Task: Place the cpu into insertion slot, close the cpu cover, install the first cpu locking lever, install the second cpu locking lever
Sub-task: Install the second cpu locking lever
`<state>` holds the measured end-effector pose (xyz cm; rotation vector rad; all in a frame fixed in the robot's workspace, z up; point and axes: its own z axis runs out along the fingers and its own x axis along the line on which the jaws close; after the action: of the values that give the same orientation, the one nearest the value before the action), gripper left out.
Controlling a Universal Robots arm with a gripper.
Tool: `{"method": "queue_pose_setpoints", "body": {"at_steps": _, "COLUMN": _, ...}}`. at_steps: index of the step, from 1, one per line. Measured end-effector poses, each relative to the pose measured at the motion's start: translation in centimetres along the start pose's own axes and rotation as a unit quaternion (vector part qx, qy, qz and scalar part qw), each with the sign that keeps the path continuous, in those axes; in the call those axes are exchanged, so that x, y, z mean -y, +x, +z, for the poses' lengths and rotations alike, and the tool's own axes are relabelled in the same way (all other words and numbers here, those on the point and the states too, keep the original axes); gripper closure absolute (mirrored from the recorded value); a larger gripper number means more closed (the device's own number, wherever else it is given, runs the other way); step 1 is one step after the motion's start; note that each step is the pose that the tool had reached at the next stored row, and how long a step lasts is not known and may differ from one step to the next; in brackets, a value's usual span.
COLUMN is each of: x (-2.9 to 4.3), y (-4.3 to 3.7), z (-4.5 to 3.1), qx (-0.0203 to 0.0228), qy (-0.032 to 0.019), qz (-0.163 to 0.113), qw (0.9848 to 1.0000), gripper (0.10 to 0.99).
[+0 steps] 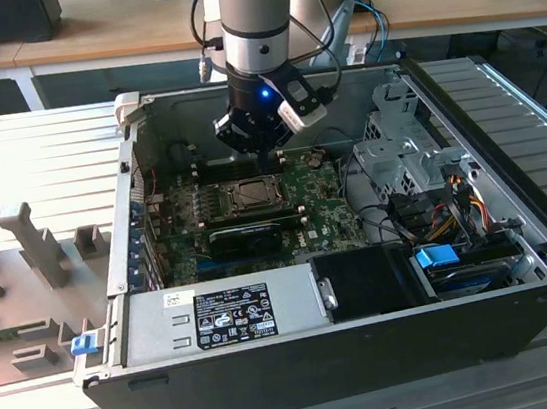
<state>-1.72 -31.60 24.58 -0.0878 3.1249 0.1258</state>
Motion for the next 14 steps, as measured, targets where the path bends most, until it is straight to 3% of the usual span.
{"method": "queue_pose_setpoints", "body": {"at_steps": 5, "x": 0.04, "y": 0.0, "z": -0.4, "qx": 0.0, "qy": 0.0, "qz": 0.0, "qw": 1.0, "gripper": 0.98}}
{"method": "queue_pose_setpoints", "body": {"at_steps": 12, "x": -0.01, "y": -0.02, "z": -1.62, "qx": 0.0, "qy": -0.0001, "qz": 0.0, "qw": 1.0, "gripper": 0.98}}
{"method": "queue_pose_setpoints", "body": {"at_steps": 14, "x": 0.6, "y": 0.04, "z": -1.67, "qx": 0.0001, "qy": 0.0, "qz": 0.0, "qw": 1.0, "gripper": 0.98}}
